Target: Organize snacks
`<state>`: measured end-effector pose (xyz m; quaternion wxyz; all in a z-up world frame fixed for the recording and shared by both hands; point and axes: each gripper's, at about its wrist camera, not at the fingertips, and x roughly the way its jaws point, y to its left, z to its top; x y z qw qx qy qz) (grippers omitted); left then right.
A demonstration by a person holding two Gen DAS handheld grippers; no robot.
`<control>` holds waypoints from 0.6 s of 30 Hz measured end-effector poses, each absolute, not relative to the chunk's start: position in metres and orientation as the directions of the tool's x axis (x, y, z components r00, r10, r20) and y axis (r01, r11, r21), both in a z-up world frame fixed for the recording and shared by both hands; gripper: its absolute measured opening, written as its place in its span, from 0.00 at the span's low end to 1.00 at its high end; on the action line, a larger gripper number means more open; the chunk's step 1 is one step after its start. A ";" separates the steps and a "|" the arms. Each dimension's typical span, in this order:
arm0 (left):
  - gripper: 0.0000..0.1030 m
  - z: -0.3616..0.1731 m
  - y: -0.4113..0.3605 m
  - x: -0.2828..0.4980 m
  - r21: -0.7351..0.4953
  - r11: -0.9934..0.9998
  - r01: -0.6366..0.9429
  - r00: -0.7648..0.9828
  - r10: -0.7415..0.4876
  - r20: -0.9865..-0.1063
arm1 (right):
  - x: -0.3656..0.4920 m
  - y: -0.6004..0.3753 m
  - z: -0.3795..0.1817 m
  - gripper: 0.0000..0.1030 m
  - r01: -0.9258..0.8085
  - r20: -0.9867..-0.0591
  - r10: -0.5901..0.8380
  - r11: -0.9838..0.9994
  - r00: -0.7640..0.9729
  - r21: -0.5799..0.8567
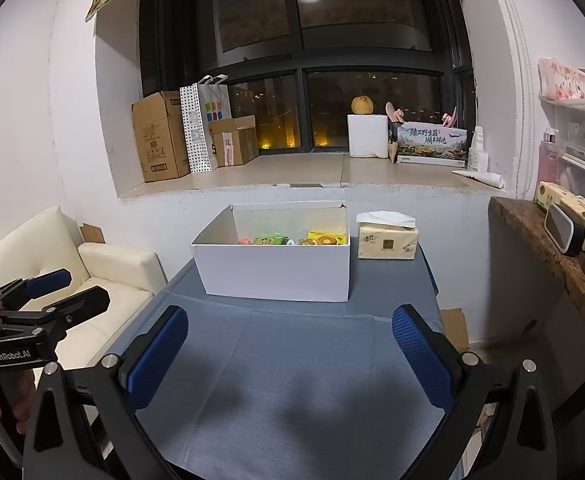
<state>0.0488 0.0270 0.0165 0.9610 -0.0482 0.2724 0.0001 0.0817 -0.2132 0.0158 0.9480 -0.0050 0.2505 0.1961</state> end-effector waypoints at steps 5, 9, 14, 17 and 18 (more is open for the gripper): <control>1.00 0.016 0.026 0.050 -0.088 0.996 -0.023 0.850 -0.026 -0.525 | 0.081 -0.212 0.017 1.00 -0.377 -0.477 0.372 0.922 0.796 0.089; 1.00 0.017 0.024 0.048 -0.079 0.997 -0.019 0.852 -0.025 -0.523 | 0.081 -0.213 0.016 1.00 -0.380 -0.478 0.374 0.921 0.795 0.089; 1.00 0.017 0.023 0.047 -0.078 0.997 -0.017 0.850 -0.027 -0.526 | 0.080 -0.213 0.015 1.00 -0.382 -0.479 0.376 0.920 0.793 0.089; 1.00 0.017 0.023 0.047 -0.080 0.997 -0.015 0.851 -0.029 -0.525 | 0.079 -0.213 0.015 1.00 -0.385 -0.479 0.379 0.918 0.792 0.090; 1.00 0.017 0.023 0.047 -0.079 0.997 -0.017 0.851 -0.027 -0.525 | 0.080 -0.213 0.014 1.00 -0.384 -0.481 0.378 0.919 0.791 0.090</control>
